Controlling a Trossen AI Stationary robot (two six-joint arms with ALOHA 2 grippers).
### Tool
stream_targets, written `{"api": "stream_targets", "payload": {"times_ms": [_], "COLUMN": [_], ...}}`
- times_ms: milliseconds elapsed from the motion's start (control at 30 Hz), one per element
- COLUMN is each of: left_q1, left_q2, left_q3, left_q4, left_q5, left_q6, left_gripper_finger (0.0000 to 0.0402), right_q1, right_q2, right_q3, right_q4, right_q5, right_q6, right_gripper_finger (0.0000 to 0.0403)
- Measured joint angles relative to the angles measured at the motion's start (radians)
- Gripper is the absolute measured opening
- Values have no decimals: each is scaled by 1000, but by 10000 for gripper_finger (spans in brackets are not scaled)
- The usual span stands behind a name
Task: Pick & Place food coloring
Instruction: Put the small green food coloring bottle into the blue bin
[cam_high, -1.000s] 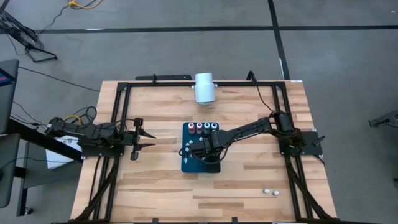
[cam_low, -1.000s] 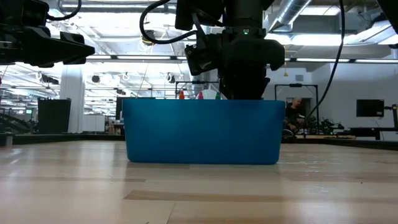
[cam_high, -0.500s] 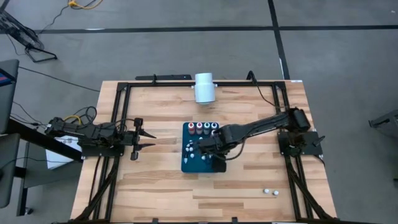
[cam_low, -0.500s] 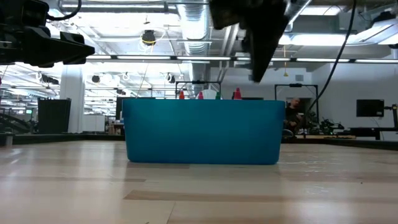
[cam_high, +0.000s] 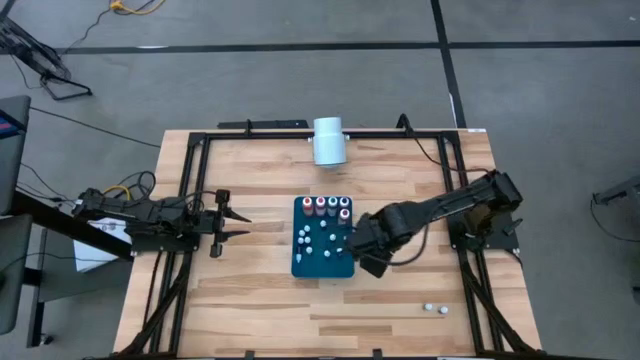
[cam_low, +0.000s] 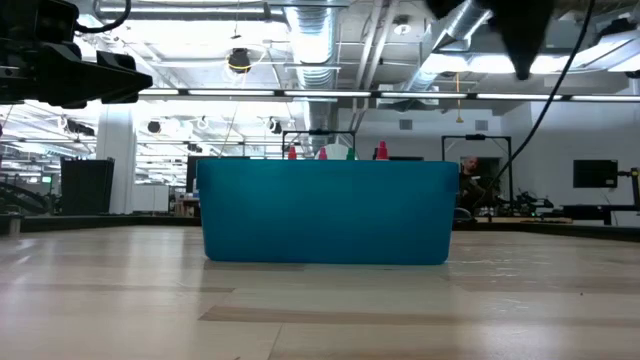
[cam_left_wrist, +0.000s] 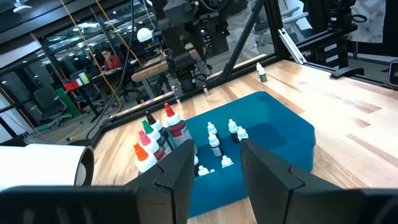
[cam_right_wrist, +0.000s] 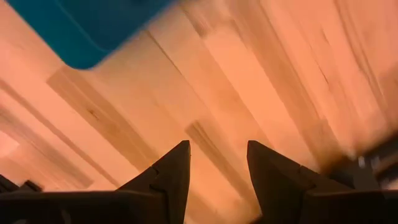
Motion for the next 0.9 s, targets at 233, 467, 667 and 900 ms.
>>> {"api": "stream_targets", "payload": {"times_ms": [233,467,667,900], "left_q1": [0,0,0,0], "left_q2": [0,0,0,0], "left_q3": [0,0,0,0], "left_q4": [0,0,0,0], "left_q5": [0,0,0,0], "left_q6": [1,0,0,1], "left_gripper_finger": [123,123,123,123], "right_q1": [93,178,239,273], "right_q2": [-75,-104,-92,-138], "right_q3": [0,0,-4,-137], "right_q4": [-50,-50,-47,-10], "right_q5": [0,22,19,-60], "right_q6": [209,372,496,662], "right_gripper_finger": [151,149,156,166]}}
